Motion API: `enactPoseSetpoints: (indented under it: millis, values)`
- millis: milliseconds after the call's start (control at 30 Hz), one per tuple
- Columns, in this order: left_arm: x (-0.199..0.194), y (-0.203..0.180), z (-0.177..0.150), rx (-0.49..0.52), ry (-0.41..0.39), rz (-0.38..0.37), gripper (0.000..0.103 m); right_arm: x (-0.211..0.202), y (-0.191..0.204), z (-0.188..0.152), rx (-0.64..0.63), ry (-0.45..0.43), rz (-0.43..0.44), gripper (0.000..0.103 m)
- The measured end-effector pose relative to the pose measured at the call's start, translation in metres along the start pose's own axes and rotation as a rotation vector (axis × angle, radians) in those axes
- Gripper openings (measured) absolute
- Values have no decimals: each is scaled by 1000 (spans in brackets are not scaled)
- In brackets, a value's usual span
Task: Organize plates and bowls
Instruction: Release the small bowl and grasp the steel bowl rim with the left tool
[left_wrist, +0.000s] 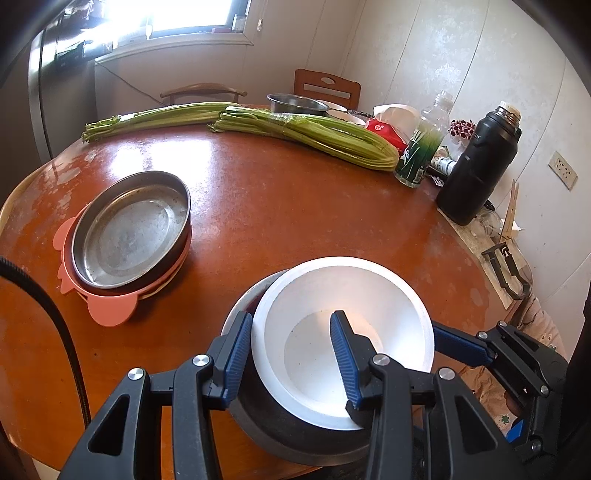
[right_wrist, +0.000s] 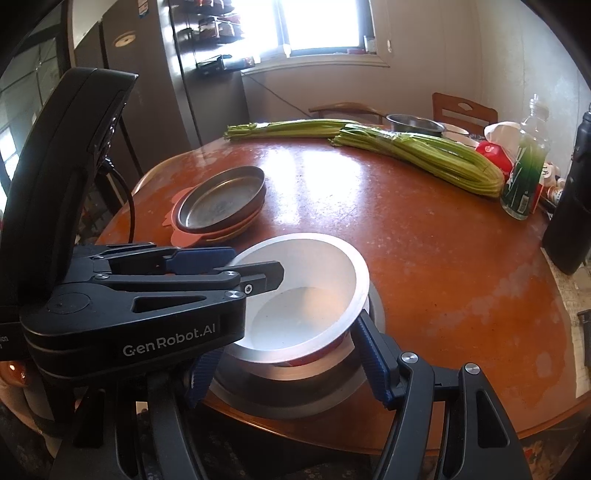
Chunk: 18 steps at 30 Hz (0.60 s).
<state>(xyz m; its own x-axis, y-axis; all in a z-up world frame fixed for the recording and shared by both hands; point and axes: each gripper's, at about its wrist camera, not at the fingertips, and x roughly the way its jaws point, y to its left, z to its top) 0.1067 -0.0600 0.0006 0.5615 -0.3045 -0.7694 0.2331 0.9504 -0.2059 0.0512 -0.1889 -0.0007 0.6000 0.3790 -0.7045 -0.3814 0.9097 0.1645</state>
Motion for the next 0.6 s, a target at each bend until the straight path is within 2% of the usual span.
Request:
enactPoseSetpoints:
  millis: [600]
  values:
    - [-14,9,-1,-20,-35,0,44,-19,-12,2,26,-50,-26,70]
